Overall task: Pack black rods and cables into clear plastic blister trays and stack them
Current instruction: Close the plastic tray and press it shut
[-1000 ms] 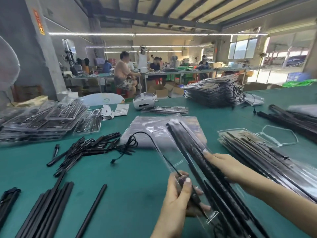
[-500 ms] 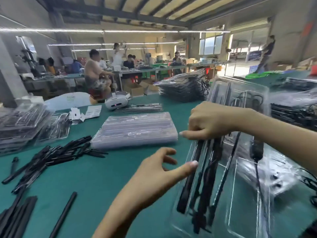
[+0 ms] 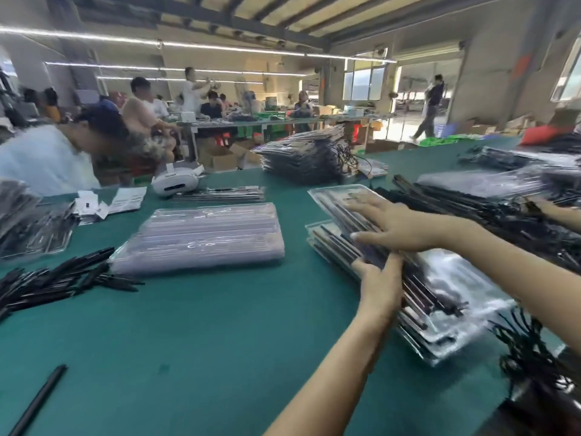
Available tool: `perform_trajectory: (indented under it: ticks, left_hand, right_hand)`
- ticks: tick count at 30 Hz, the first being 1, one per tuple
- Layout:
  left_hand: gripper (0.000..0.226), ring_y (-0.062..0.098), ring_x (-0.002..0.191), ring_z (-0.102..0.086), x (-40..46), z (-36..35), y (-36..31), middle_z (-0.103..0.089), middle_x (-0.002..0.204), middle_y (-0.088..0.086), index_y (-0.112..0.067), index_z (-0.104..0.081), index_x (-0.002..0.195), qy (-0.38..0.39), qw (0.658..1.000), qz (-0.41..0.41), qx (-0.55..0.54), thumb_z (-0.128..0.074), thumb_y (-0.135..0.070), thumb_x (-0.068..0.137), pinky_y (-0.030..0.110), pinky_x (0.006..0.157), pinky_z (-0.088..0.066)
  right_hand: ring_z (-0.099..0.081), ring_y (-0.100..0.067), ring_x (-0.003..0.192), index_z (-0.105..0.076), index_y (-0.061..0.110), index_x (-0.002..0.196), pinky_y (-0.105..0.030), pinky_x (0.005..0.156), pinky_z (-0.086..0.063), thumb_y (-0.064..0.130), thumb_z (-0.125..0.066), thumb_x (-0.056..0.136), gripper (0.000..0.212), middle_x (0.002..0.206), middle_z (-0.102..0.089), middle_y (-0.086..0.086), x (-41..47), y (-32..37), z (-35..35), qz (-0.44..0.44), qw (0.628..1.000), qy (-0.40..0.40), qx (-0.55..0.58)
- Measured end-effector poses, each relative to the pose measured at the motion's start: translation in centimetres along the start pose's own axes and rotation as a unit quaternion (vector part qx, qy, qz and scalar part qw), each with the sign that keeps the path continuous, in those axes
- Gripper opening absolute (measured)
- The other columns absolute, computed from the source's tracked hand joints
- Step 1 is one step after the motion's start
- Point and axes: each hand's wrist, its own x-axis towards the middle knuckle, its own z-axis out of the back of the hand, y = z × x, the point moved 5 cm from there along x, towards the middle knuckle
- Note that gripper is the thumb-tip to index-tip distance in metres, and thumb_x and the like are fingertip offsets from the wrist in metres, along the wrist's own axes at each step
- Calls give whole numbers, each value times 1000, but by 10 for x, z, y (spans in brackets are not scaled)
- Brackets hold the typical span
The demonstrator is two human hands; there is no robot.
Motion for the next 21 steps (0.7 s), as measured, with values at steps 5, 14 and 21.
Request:
perform_trajectory:
  ticks: [5, 14, 21]
  left_hand:
    - [84, 37, 129, -42, 17, -6, 41, -39, 144, 23, 10, 9, 144, 47, 911, 60, 406, -35, -45, 97, 41, 104, -36]
    - [71, 36, 114, -56, 17, 39, 55, -61, 123, 19, -20, -11, 148, 73, 925, 14, 373, -44, -51, 93, 41, 101, -43]
    - [40, 17, 102, -56, 6, 191, 39, -60, 108, -5, -28, -34, 134, -197, 849, -120, 475, -43, -27, 96, 30, 89, -42]
  right_hand:
    - [10, -19, 148, -2, 46, 150, -64, 113, 4, 66, -28, 93, 66, 161, 10, 4, -16, -36, -93, -119, 986, 88, 76]
    - [-4, -13, 148, 1, 53, 146, -66, 111, 3, 60, -29, 96, 59, 162, 6, 5, 7, -36, -90, -86, 991, 83, 60]
    - [0, -9, 148, 0, 53, 145, -64, 103, 23, 69, -14, 88, 61, 159, 12, 12, 16, -26, -88, -84, 995, 15, 42]
